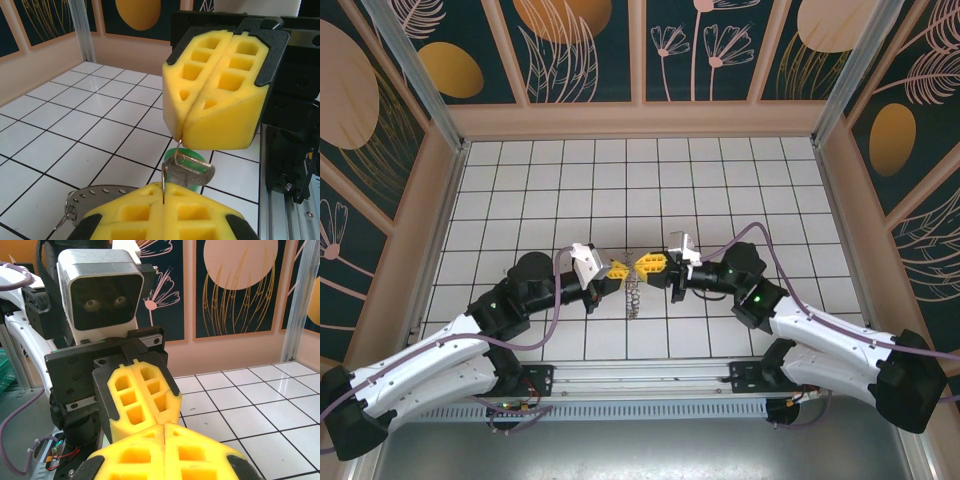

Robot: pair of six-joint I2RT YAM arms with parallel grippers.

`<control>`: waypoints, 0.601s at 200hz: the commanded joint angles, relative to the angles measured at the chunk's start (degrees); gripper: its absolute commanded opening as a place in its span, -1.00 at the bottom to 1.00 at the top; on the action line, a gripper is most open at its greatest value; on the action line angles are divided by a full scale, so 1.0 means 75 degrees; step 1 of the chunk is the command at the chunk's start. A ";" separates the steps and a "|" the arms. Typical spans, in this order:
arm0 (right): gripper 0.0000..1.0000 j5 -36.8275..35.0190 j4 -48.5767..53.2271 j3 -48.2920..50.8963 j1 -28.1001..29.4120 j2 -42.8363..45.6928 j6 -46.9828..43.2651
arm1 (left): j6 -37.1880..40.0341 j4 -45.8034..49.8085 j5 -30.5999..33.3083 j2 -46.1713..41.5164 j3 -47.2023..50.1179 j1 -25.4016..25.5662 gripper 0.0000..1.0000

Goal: Put the keys on the keyring

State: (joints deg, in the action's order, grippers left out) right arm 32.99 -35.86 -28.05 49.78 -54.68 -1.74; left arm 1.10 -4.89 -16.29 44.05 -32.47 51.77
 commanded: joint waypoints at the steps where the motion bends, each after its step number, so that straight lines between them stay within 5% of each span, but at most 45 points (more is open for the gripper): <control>1: -1.00 -0.0280 -0.0311 0.0002 0.0100 -0.0010 -0.0185 | 0.0092 -0.0467 -0.0159 -0.0003 -0.0253 0.0000 -1.00; 120: -1.00 -0.0362 -0.0380 -0.0045 0.0172 -0.0289 -0.0179 | 0.0044 -0.0519 -0.0243 0.0000 -0.0181 -0.0002 -1.00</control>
State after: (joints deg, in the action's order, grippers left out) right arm 30.87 -37.19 -28.05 50.37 -56.21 -2.66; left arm 1.08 -4.84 -16.49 44.36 -32.47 51.70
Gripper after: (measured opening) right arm 0.048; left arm 0.041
